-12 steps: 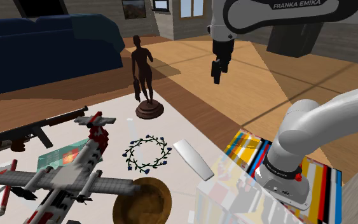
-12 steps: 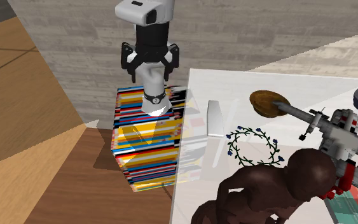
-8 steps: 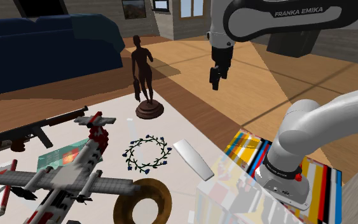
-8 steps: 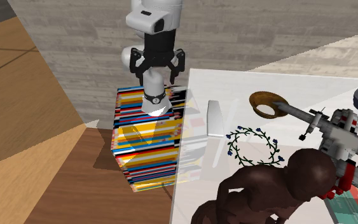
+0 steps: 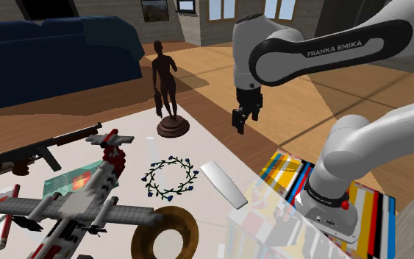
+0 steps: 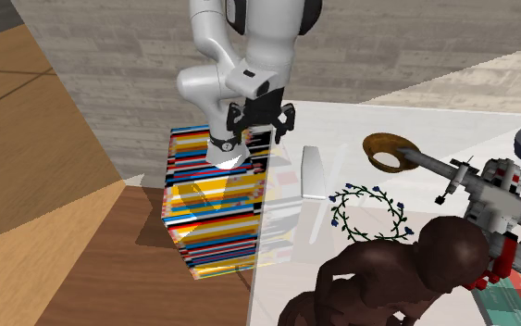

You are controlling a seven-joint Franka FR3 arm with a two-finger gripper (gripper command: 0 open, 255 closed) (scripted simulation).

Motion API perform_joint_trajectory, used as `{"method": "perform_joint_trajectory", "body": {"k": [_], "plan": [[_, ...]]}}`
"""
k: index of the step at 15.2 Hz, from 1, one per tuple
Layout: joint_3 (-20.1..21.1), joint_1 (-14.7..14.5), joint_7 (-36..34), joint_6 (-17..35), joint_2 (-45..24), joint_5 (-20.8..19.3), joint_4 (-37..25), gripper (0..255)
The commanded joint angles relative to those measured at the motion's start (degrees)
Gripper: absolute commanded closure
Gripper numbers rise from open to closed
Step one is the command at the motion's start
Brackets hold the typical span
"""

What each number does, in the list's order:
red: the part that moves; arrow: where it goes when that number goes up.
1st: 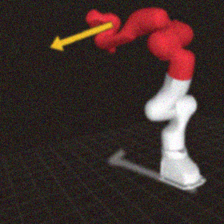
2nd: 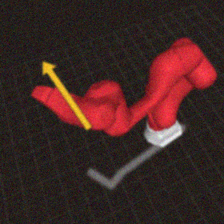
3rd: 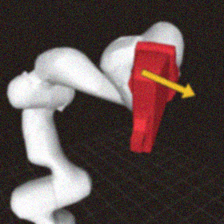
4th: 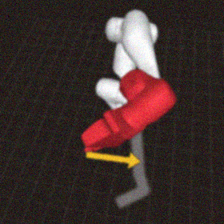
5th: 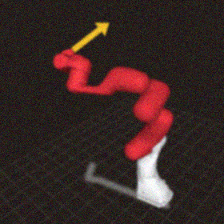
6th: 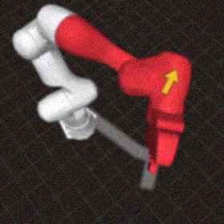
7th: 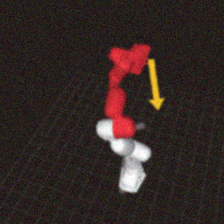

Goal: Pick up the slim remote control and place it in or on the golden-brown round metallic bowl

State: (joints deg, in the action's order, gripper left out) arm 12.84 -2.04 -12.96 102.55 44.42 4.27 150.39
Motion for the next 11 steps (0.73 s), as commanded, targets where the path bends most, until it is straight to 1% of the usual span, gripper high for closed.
{"method": "perform_joint_trajectory", "body": {"k": [1, 6, 11], "plan": [[2.8, -1.9, -3.9, 2.3, 3.0, 2.8, 1.9, 0], [9.8, -3.4, -12.7, 9.1, 0.3, 9.8, 5.2, 0], [18.0, -3.7, -21.3, 17.3, -5.6, 16.3, 6.0, 0]]}}
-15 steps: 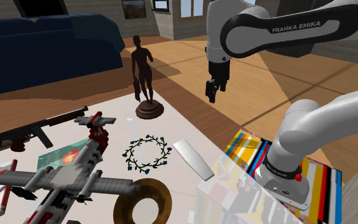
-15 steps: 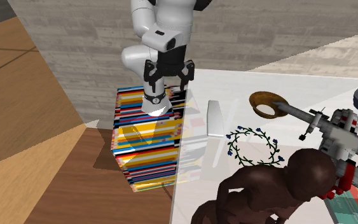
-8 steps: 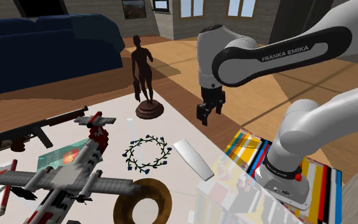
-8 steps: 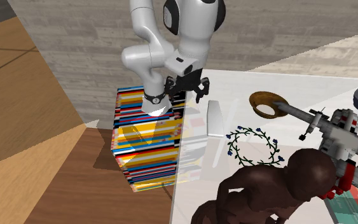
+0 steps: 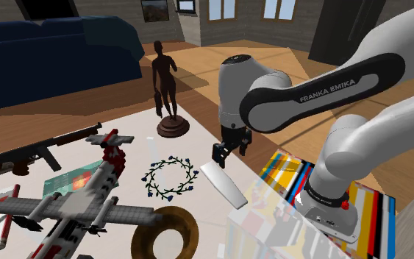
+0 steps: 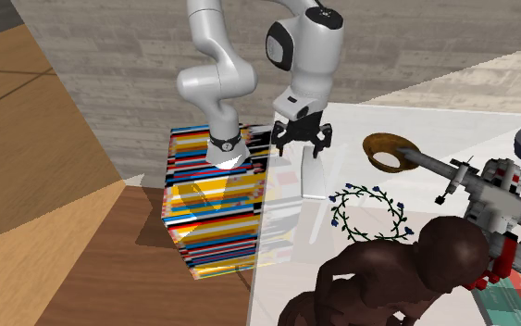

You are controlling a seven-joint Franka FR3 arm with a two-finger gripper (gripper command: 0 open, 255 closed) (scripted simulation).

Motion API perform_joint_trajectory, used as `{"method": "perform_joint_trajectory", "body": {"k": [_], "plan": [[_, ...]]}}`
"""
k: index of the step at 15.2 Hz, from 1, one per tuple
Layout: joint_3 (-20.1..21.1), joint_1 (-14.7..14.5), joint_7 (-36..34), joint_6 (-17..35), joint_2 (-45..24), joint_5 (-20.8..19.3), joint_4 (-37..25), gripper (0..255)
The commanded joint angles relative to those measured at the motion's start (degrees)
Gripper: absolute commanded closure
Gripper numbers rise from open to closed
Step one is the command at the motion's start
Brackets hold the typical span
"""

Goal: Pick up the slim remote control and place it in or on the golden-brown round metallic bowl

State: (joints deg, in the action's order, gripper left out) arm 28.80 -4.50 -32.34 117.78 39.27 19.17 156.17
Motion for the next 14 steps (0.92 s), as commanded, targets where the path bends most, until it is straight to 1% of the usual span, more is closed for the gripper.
{"method": "perform_joint_trajectory", "body": {"k": [1, 3, 8, 11, 14], "plan": [[3.6, -1.3, -3.7, 3.9, -2.0, 2.4, 0.1, 0], [6.8, -1.0, -7.5, 7.7, -5.6, 4.0, -0.5, 0], [8.7, -0.6, -8.1, 12.3, -8.7, 4.6, 0.9, 0], [10.2, -0.1, -8.3, 16.2, -11.3, 4.8, 2.2, 0], [10.1, -0.1, -8.3, 16.2, -11.3, 4.8, 2.2, 0]]}}
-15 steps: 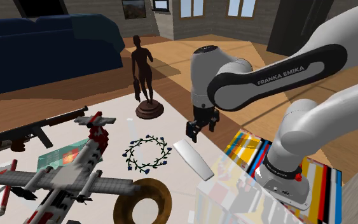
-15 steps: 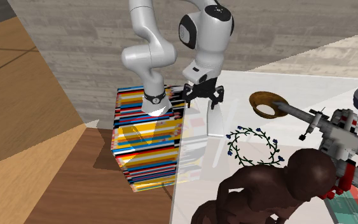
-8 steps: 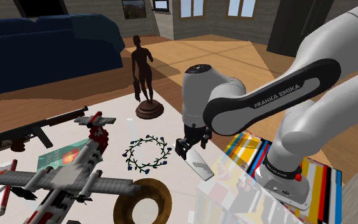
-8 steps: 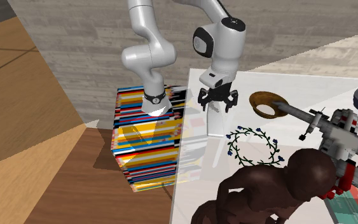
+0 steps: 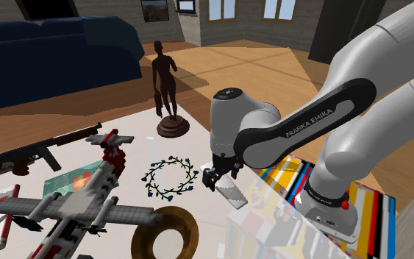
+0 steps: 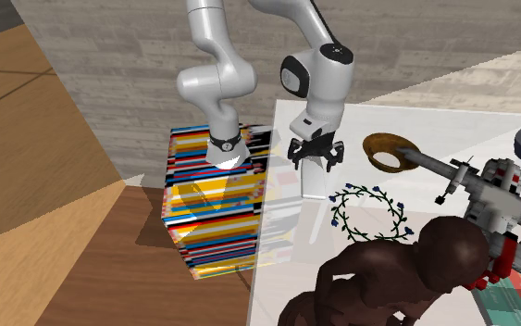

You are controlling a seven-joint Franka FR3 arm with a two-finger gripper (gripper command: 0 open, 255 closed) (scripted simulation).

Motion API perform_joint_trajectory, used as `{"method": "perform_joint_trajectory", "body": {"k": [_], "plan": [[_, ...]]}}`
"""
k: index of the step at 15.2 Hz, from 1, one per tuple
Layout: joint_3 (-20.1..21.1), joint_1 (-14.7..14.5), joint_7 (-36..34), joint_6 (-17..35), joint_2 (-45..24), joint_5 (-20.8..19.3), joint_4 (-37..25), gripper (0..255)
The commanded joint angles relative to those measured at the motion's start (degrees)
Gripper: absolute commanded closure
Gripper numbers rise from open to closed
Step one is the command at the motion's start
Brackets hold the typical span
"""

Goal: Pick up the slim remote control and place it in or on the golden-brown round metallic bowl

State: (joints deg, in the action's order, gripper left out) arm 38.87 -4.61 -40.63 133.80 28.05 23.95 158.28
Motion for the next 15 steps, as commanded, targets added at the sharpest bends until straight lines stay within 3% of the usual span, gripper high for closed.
{"method": "perform_joint_trajectory", "body": {"k": [1, 5, 6, 15], "plan": [[0.1, 0.0, 0.0, 0.2, -0.1, 0.0, 0.1, 0], [0.1, 0.0, 0.0, 0.2, -0.1, 0.0, 0.0, 0], [0.1, 0.0, 0.0, 0.2, -0.1, 0.0, 0.0, 255], [0.1, 0.0, 0.0, 0.2, -0.1, 0.0, 0.1, 255]]}}
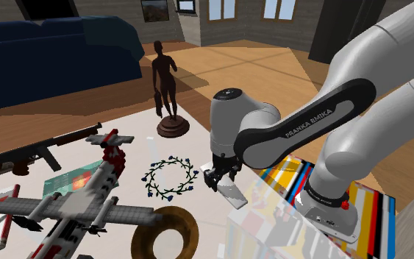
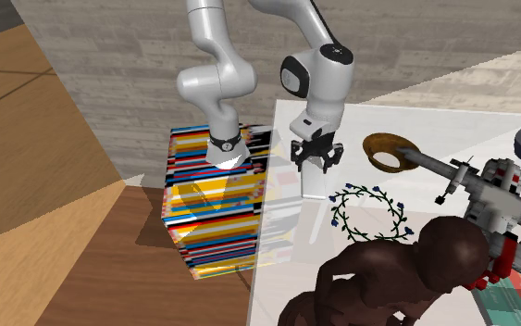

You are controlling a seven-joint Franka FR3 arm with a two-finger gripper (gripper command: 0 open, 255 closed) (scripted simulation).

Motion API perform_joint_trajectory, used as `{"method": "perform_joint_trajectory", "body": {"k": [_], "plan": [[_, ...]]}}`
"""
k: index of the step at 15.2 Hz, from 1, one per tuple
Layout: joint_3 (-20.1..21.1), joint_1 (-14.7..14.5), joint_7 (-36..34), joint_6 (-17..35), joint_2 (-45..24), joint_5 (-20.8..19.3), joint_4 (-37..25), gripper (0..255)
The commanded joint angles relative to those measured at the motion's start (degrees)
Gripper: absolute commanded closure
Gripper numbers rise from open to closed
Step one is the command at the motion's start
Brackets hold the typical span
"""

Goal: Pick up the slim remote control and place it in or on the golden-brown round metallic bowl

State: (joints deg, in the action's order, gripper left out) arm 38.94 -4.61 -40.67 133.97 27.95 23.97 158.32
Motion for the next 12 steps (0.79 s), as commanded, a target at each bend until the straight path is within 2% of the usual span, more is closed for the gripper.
{"method": "perform_joint_trajectory", "body": {"k": [1, 12], "plan": [[-0.4, -0.2, 0.1, -1.1, 0.8, 0.0, -0.3, 255], [-4.3, -1.0, 0.4, -12.2, 7.4, -1.3, -4.9, 255]]}}
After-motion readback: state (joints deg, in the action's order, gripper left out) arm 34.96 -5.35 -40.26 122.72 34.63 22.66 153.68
